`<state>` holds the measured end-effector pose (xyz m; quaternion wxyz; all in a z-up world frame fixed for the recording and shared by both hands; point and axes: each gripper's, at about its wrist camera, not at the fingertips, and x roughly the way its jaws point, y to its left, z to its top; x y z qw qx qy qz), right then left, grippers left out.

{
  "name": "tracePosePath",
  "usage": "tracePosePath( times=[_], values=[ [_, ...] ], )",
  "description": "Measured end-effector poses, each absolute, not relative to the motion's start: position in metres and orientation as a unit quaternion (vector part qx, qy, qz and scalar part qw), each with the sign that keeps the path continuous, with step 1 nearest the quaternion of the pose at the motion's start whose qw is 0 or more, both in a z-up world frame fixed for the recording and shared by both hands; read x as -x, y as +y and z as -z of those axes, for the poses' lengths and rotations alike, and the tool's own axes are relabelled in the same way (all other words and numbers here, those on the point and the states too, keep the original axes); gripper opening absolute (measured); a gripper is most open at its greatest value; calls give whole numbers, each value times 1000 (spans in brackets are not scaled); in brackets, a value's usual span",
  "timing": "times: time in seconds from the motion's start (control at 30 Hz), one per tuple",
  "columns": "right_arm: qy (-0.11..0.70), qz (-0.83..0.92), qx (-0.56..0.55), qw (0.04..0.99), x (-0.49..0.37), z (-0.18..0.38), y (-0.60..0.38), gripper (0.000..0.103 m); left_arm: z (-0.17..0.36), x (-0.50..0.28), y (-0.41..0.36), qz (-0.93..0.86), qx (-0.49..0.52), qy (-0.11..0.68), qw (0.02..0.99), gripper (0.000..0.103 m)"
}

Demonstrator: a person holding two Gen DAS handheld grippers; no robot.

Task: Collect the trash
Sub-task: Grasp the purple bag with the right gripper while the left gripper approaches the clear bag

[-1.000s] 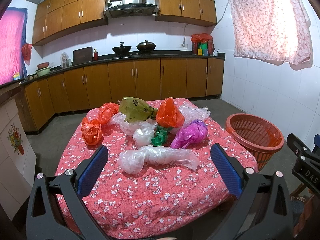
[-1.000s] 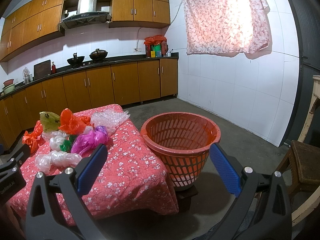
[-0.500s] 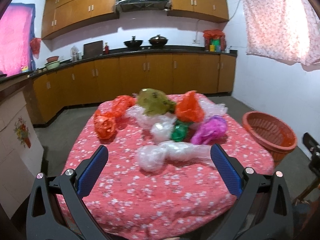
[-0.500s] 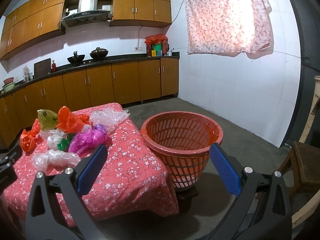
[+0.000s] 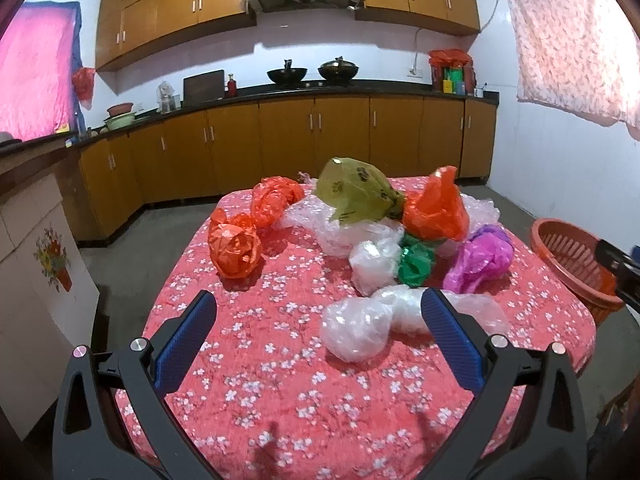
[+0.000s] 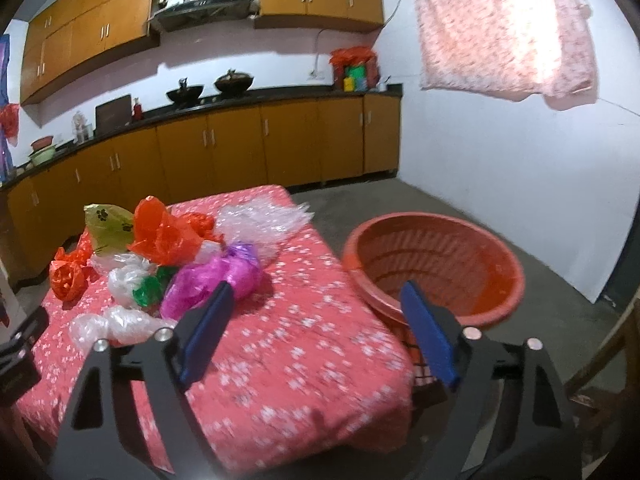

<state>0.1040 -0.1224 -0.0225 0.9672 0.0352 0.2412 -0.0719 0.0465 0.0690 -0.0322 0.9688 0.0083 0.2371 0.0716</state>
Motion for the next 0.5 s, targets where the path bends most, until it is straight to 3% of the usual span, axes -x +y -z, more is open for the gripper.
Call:
tracePosePath(
  times=[0.5],
  values=[
    [321, 27, -42, 946, -224, 60, -73, 78, 47, -59, 120, -105, 18, 250, 962, 101]
  ],
)
